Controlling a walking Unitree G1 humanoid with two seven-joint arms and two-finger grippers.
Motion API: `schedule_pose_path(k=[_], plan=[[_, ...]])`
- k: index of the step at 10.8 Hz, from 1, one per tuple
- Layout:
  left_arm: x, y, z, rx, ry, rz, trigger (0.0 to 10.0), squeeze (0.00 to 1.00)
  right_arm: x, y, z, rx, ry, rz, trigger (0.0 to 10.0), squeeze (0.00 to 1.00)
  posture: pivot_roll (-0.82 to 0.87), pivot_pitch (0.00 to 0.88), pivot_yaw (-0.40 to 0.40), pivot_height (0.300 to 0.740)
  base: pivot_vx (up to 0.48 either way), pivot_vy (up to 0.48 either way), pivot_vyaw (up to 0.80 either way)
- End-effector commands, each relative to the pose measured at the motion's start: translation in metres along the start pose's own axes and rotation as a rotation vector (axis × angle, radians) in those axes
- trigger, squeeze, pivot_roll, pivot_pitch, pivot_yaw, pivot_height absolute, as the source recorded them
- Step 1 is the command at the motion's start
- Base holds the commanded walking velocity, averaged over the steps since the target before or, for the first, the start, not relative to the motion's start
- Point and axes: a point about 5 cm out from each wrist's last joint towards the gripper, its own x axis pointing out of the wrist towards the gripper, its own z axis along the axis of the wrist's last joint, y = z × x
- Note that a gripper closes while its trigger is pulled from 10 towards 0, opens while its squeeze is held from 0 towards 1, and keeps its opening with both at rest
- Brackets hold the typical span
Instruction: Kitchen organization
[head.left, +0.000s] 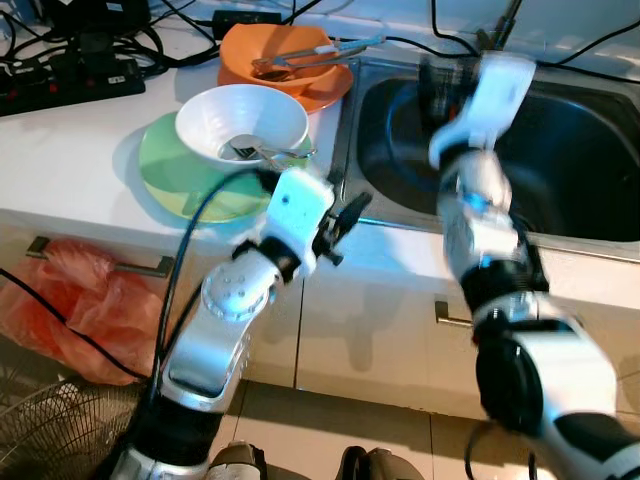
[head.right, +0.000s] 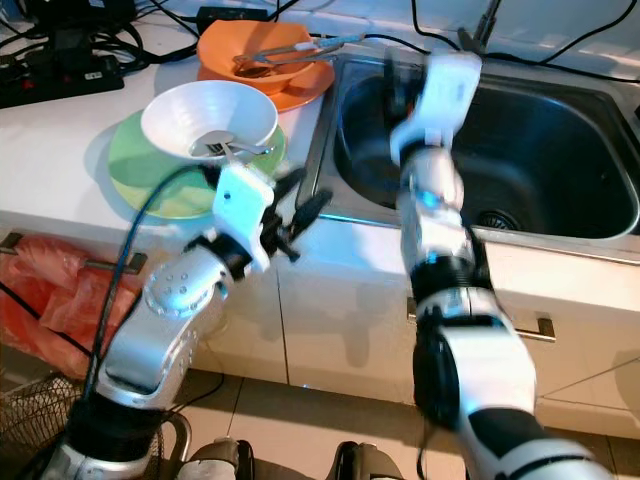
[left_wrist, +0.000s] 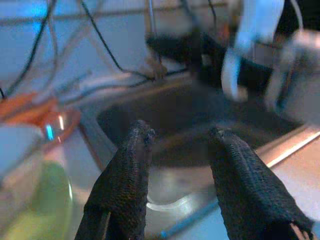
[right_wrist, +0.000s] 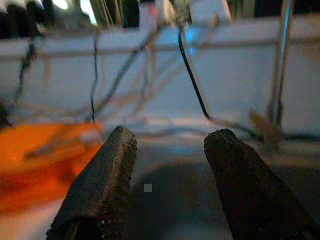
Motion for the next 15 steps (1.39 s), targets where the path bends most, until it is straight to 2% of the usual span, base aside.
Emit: schedule_pose_path(k=[1,3,7,9,10,12,13,14,15], plan=[[0.002,-0.004,0.013,0.048,-0.049,-0.025,10.0,0.00,-0.008,-0.006,-0.015,-0.006,0.061,-0.024,10.0,0.00,0.13,0.137,-0.076,0.740,0.000,0.000,0.00],[0.005,-0.009,0.028,0.123,-0.089,-0.065,10.0,0.00,-0.030,-0.006,-0.046,-0.007,0.178,-0.042,10.0,0.00,0.14,0.138,-0.073,0.740,0.000,0.000,0.00],[0.004,0.004,0.053,0.218,-0.182,0.008,10.0,0.00,-0.045,0.000,-0.067,-0.002,0.251,-0.020,10.0,0.00,0.15,0.137,-0.074,0.740,0.000,0.000,0.00],[-0.011,0.019,0.060,0.273,-0.195,0.089,10.0,0.00,-0.048,0.004,-0.070,0.006,0.261,-0.005,10.0,0.00,0.16,0.140,-0.074,0.740,0.000,0.000,0.00],[-0.024,0.029,0.064,0.315,-0.194,0.134,10.0,0.00,-0.046,0.003,-0.069,0.007,0.256,-0.005,10.0,0.00,0.17,0.140,-0.075,0.740,0.000,0.000,0.00],[-0.041,0.037,0.066,0.359,-0.157,0.145,10.0,0.00,-0.048,0.005,-0.070,0.013,0.258,-0.003,10.0,0.00,0.19,0.136,-0.077,0.740,0.000,0.000,0.00],[-0.047,0.037,0.063,0.362,-0.134,0.134,10.0,0.00,-0.048,0.007,-0.071,0.016,0.260,0.001,10.0,0.00,0.20,0.133,-0.077,0.740,0.000,0.000,0.00],[-0.057,0.033,0.046,0.356,-0.048,0.089,10.0,0.00,-0.049,0.011,-0.072,0.020,0.263,0.012,10.0,0.00,0.20,0.128,-0.076,0.740,0.000,0.000,0.00],[-0.060,0.033,0.039,0.356,-0.011,0.075,10.0,0.00,-0.048,0.012,-0.072,0.023,0.261,0.015,10.0,0.00,0.20,0.125,-0.075,0.740,0.000,0.000,0.00]])
